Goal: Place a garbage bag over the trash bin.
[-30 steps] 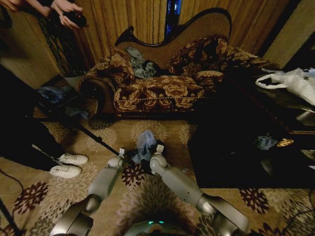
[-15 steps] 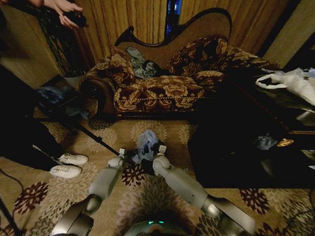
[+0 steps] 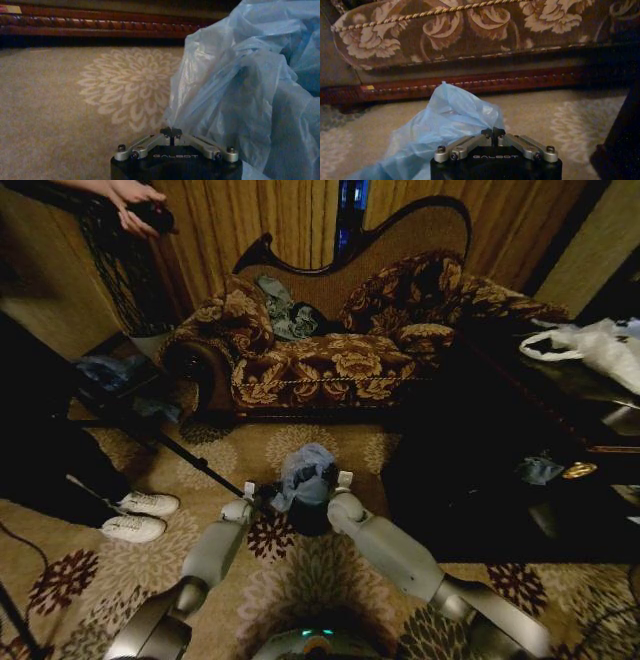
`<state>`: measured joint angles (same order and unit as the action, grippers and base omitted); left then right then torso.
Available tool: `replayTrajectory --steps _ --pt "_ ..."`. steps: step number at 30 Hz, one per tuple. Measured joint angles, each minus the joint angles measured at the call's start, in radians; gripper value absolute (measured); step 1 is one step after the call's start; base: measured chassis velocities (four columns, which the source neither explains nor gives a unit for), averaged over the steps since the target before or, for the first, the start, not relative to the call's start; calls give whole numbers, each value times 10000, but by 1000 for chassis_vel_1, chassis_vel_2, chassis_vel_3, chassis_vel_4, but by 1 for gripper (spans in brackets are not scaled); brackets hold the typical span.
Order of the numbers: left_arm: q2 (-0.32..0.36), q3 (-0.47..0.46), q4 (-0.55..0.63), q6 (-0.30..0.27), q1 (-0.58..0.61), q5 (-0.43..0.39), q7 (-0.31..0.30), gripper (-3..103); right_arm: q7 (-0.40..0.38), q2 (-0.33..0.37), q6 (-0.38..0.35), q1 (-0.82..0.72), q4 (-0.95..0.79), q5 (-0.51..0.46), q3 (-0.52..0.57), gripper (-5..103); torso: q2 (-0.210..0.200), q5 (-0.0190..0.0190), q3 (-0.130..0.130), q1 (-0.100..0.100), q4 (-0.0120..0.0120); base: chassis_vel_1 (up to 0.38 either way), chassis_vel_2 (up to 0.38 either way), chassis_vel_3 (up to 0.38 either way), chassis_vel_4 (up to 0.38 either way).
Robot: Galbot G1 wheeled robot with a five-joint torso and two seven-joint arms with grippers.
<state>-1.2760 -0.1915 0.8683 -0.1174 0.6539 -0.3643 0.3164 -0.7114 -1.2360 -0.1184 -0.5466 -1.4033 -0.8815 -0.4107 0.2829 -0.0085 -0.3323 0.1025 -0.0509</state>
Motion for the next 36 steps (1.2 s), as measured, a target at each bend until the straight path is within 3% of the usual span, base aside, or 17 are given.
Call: replayTrajectory --steps 14,17,27,33,36 --pt "-19 12 226 43 41 5 84 0 1301 684 3 -412 738 1243 55 0 0 2 -1 0 1 0 0 0 0" --pt "10 15 391 43 105 -9 124 0 1980 809 205 -610 1045 1836 63 0 0 0 -1 2 1 0 0 0 0" --pt "41 24 482 75 155 -41 203 0 3041 810 843 -906 1631 2747 98 0 0 0 -1 2 2 0 0 0 0" --pt "42 32 462 159 158 -49 369 0 4473 823 1434 -1031 2268 3633 262 0 0 0 -1 1 1 0 0 0 0" --pt "30 33 416 164 159 -59 408 0 4736 850 1523 -1093 2319 3711 285 0 0 0 -1 1 0 0 0 0 0"
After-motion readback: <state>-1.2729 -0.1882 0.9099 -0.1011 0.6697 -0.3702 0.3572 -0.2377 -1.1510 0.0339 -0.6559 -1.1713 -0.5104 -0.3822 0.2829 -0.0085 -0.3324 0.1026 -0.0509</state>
